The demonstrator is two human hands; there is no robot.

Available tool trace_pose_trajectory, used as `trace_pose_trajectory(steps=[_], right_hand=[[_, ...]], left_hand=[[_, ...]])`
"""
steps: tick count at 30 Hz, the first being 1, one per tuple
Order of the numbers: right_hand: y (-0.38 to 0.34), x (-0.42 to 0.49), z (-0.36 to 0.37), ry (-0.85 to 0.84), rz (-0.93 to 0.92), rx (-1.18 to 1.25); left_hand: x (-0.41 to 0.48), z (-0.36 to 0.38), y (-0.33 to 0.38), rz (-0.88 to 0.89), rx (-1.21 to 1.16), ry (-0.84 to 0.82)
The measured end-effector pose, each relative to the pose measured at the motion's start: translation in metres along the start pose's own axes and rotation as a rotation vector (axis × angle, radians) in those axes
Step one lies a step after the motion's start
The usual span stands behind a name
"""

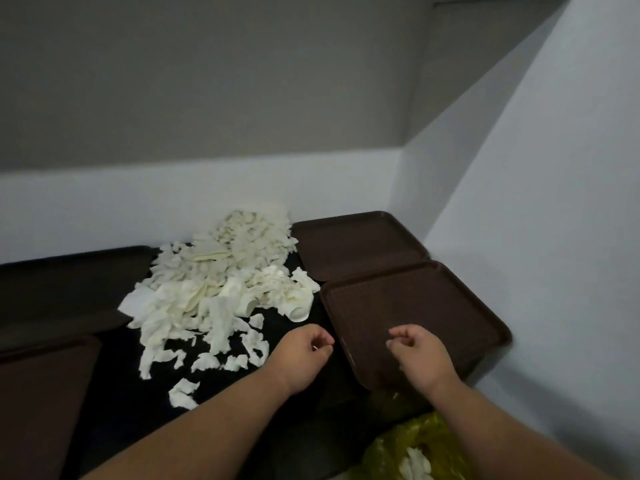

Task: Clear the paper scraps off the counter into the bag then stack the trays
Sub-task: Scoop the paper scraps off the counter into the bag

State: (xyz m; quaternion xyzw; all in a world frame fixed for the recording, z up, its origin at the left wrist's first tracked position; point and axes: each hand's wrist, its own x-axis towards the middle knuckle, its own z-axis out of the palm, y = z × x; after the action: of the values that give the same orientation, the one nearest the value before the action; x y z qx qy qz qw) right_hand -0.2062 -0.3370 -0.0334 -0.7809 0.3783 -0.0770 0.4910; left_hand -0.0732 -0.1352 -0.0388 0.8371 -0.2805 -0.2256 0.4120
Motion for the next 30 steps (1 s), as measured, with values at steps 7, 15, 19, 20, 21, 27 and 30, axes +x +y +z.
trace_pose_trajectory(steps=[7,15,19,20,21,27,30], right_hand=[[-0.045,-0.006,0.094,-0.134,-0.026,-0.078],[-0.059,-0.017,0.175,-0.25,-0.012,-0.295],[-0.063,-0.001,0.193,-0.264,-0.018,-0.369],[-0.064,0.004,0.197,-0.275,-0.021,-0.376],[-0.066,0.009,0.2,-0.289,-0.028,-0.383],[-0.078,0.036,0.221,-0.412,-0.194,-0.488],[-0.086,0.053,0.233,-0.484,-0.28,-0.573]], left_hand=[[-0.035,-0.086,-0.09,-0.136,0.182,0.133],[-0.069,-0.134,-0.175,-0.347,0.458,0.038],[-0.064,-0.132,-0.185,-0.334,0.498,-0.004],[-0.06,-0.13,-0.185,-0.323,0.504,-0.016],[-0.055,-0.128,-0.183,-0.314,0.506,-0.027],[-0.028,-0.113,-0.17,-0.262,0.513,-0.039],[-0.014,-0.107,-0.161,-0.255,0.555,-0.053]])
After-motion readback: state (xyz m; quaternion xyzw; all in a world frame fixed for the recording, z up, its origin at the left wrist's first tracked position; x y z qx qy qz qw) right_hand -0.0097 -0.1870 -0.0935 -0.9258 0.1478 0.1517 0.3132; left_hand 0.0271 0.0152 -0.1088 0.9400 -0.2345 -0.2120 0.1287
